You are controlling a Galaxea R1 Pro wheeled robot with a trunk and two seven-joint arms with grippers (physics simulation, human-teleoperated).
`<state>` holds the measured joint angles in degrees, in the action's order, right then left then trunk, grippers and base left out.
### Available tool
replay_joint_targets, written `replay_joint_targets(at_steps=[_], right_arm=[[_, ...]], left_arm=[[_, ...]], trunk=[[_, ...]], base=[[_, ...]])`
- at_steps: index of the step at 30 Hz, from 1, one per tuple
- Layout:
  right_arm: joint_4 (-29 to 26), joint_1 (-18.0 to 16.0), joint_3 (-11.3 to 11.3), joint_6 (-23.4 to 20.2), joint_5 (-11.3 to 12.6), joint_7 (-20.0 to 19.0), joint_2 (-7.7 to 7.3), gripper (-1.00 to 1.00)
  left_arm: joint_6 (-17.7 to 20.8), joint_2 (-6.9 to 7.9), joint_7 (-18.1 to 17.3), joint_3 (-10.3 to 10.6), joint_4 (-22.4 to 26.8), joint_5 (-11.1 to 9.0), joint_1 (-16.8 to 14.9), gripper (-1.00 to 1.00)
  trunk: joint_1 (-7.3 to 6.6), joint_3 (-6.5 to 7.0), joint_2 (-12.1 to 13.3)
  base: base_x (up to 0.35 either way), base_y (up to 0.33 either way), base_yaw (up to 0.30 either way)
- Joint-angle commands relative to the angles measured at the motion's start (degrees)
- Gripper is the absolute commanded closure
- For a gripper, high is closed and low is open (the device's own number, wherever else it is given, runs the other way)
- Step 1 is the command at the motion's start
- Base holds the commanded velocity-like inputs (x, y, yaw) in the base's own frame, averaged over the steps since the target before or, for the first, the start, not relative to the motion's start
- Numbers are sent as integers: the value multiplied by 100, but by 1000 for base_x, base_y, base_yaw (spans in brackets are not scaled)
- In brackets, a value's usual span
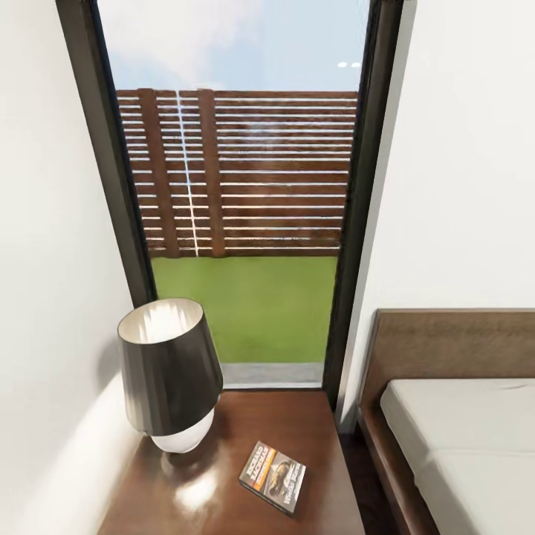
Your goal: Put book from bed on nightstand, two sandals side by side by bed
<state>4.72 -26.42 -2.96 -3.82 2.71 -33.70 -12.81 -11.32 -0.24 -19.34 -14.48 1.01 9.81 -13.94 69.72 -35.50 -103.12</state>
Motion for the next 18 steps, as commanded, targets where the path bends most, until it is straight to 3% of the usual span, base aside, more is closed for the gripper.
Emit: replay_joint_targets(at_steps=[1, 3, 7, 18], right_arm=[[14, -6, -29, -46, 27, -19, 14, -100], [11, 160, -29, -51, 28, -15, 35, -100], [-2, 537, -28, 7, 34, -8, 40, -100], [-6, 645, -29, 30, 40, -13, 42, -100]], left_arm=[[-19, -1, 27, -55, -2, 78, 108, -100], [-24, -2, 83, -55, -4, 205, 349, -100], [-33, -2, 108, -61, 1, 282, 487, -100], [-46, -2, 114, -70, 10, 303, 524, -100]], trunk=[[-23, 13, 39], [-67, 49, 119], [-89, 67, 159], [-89, 67, 159]], base=[[0, 0, 0], [0, 0, 0], [0, 0, 0], [0, 0, 0]])
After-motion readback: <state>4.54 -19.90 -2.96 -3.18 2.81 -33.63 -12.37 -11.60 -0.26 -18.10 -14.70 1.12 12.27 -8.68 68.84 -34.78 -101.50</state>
